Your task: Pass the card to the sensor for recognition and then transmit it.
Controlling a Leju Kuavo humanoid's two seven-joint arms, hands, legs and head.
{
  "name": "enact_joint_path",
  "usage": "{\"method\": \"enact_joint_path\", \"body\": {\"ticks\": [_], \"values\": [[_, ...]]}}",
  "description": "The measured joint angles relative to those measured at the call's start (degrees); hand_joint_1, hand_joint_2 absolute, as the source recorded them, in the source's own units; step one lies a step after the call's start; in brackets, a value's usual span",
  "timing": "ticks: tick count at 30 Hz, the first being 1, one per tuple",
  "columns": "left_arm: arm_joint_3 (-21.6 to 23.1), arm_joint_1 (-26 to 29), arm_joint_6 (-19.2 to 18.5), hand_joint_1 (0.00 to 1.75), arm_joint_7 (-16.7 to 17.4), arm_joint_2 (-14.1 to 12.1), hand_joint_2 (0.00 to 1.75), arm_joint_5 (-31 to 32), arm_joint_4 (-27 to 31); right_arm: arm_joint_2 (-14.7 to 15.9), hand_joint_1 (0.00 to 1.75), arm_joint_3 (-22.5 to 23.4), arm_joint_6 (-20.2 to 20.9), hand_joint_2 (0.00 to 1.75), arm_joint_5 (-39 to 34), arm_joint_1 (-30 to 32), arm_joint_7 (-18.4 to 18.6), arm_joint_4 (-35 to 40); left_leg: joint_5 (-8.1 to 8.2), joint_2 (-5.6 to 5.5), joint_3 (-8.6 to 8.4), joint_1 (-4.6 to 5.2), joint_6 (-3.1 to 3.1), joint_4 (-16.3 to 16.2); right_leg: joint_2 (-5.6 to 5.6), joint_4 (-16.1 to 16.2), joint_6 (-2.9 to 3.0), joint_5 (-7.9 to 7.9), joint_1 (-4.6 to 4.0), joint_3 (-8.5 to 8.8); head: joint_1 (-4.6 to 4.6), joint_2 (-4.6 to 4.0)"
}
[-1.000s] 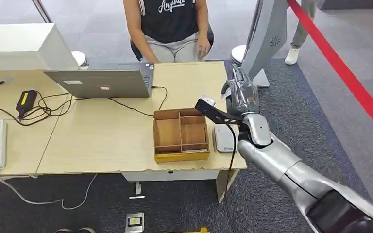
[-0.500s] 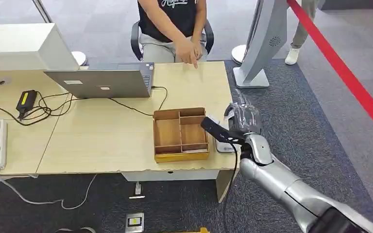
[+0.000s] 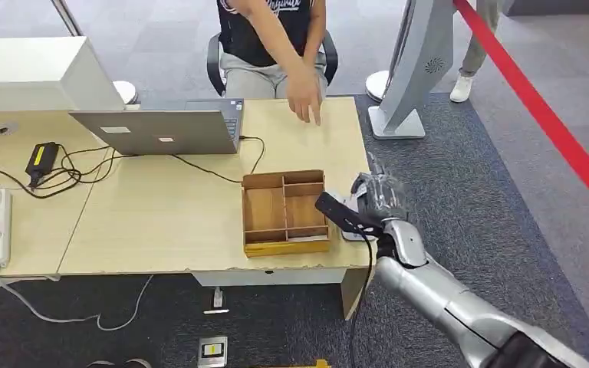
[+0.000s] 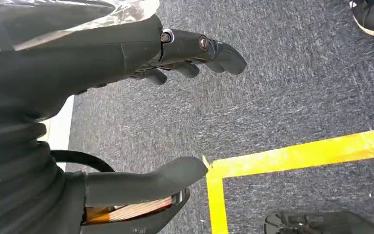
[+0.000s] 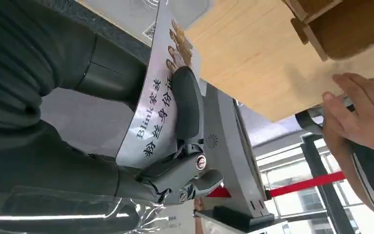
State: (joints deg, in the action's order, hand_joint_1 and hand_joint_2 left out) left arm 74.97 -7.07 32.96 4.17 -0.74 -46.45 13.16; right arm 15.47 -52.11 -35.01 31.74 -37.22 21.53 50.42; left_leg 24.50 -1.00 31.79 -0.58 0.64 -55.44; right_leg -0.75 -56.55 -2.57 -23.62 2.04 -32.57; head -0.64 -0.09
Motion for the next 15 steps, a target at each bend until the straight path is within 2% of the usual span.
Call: {"method": "enact_joint_path", "body": {"ticks": [15], "values": [[0.0, 0.0, 0.2, 0.0, 0.0, 0.0, 1.75, 0.0, 0.0, -1.3, 1.75, 0.0, 0.3, 1.75, -1.2, 0.7, -0.6, -2.9, 0.0, 0.0, 0.0, 0.0, 0.0, 0.0, 0.0, 0.0, 0.0, 0.0, 0.0, 0.0, -0.02, 0.02]]}}
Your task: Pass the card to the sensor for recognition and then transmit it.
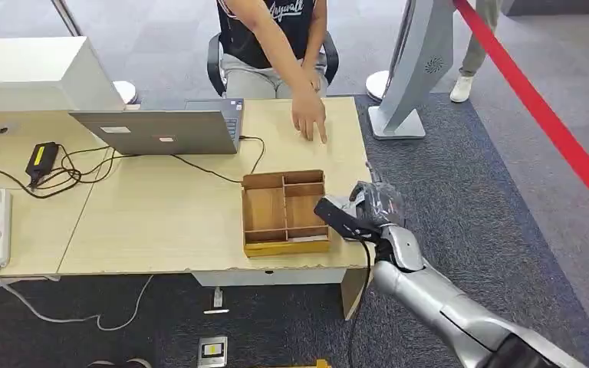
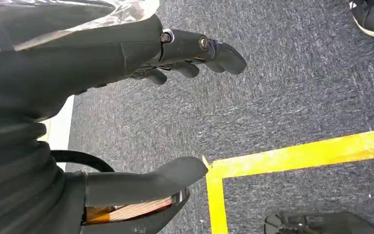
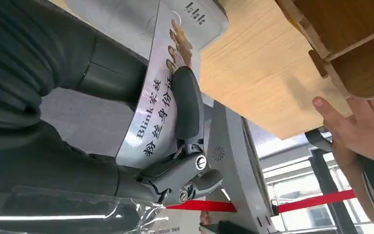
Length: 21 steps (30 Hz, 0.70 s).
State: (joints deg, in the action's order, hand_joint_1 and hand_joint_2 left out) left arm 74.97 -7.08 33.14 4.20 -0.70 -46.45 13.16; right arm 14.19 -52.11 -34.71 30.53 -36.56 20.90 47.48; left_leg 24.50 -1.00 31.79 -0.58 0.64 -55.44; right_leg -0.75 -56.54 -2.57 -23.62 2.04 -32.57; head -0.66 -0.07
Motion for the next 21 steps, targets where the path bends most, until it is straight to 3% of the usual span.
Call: {"method": "enact_joint_path", "body": {"ticks": [21], "values": [[0.0, 0.0, 1.0, 0.0, 0.4, 0.4, 1.75, -0.9, 0.0, -2.3, 1.75, 1.6, -3.0, 1.75, -9.5, 2.2, -4.6, -9.8, 0.01, 0.0, -0.04, 0.0, 0.0, 0.0, 0.0, 0.0, 0.0, 0.0, 0.0, 0.02, 0.02, 0.0]]}}
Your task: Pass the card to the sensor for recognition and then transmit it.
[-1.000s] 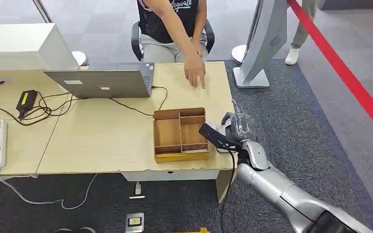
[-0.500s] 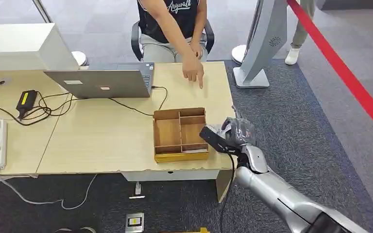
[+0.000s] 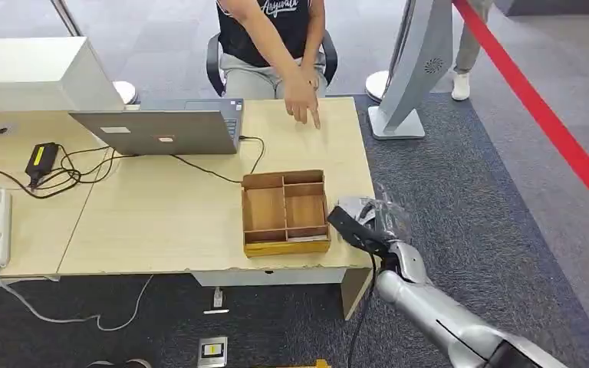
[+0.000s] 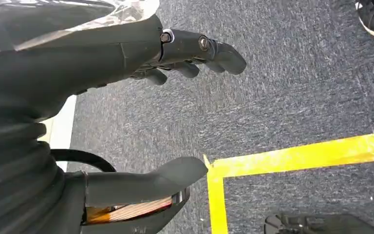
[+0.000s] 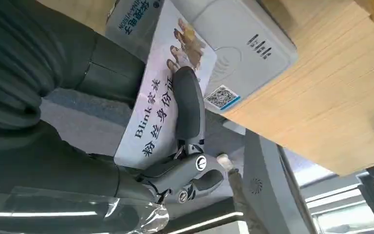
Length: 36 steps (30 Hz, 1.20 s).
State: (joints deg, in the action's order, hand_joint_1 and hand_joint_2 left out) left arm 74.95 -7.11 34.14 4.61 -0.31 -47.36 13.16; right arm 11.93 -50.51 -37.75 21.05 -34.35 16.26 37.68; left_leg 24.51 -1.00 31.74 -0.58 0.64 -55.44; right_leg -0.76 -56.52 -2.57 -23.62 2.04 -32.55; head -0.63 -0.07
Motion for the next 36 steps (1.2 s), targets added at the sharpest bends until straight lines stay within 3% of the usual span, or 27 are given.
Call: {"method": "enact_joint_path", "body": {"ticks": [24, 25, 36], "values": [[0.0, 0.0, 0.6, 0.0, -0.8, 0.3, 1.75, 0.0, 0.0, -1.8, 1.75, 1.4, -0.6, 1.75, -1.9, 0.4, -2.4, -5.9, 0.0, 0.04, -0.23, -0.01, 0.0, 0.0, -0.01, 0.1, 0.01, -0.01, -0.01, 0.21, 0.0, -0.02], [0.0, 0.0, 0.6, 0.0, -0.9, 0.3, 0.0, 0.0, 0.0, -1.8, 1.75, 1.4, -0.5, 1.75, -1.9, 0.4, -2.4, -6.1, 0.0, 0.04, -0.23, -0.01, 0.0, 0.0, -0.01, 0.1, 0.01, -0.01, -0.01, 0.23, 0.0, 0.0], [0.0, 0.0, 0.6, 0.0, -1.0, 0.3, 0.0, 0.1, 0.0, -1.8, 1.75, 1.4, -0.9, 1.75, -2.4, 0.4, -2.8, -6.6, 0.0, 0.05, -0.29, 0.0, 0.0, 0.0, -0.01, 0.1, 0.01, -0.01, -0.01, 0.32, 0.0, 0.0]]}}
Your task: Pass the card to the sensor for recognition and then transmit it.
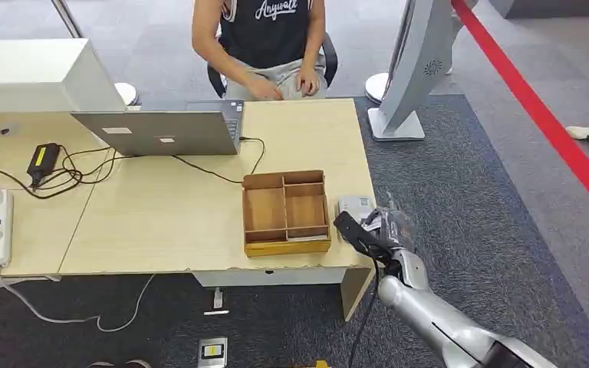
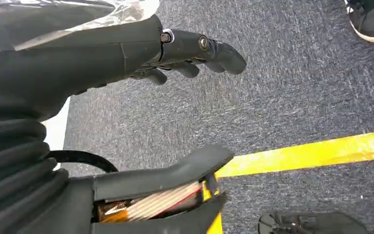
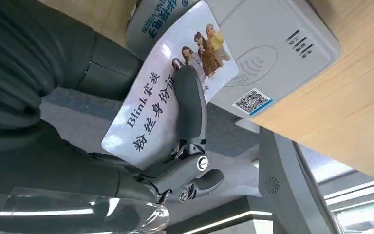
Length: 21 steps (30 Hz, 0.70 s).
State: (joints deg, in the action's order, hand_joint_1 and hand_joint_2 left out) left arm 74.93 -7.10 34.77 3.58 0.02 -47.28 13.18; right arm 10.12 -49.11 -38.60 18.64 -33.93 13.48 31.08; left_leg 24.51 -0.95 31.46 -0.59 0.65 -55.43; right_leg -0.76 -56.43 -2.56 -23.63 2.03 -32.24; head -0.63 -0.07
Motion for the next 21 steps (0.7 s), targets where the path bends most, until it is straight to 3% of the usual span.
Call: {"method": "enact_joint_path", "body": {"ticks": [11, 16, 21], "values": [[0.0, 0.0, 0.0, 0.0, -0.5, 0.0, 0.0, 0.2, 0.0, 0.0, 1.75, 3.3, -1.6, 1.75, -5.4, -1.1, -5.6, 4.6, -0.02, -0.01, 0.07, 0.0, 0.0, 0.0, 0.0, 0.0, 0.02, 0.06, 0.0, -0.02, 0.0, 0.0], [0.0, 0.0, 0.0, 0.0, -0.6, 0.0, 0.0, 0.9, 0.0, 0.7, 1.75, 4.4, -1.6, 1.75, -3.1, -3.2, -4.9, 9.7, -0.01, 0.0, 0.08, 0.0, 0.0, 0.0, 0.0, 0.0, 0.02, 0.06, 0.0, -0.05, 0.0, 0.0], [0.0, 0.0, 0.0, 0.0, -0.6, 0.0, 0.0, 1.1, 0.0, 1.7, 1.75, 4.7, -1.6, 1.75, 0.2, -5.8, -1.6, 14.9, -0.01, 0.0, 0.12, 0.0, 0.0, 0.0, 0.0, 0.0, 0.02, 0.06, 0.0, -0.1, -0.02, -0.02]]}}
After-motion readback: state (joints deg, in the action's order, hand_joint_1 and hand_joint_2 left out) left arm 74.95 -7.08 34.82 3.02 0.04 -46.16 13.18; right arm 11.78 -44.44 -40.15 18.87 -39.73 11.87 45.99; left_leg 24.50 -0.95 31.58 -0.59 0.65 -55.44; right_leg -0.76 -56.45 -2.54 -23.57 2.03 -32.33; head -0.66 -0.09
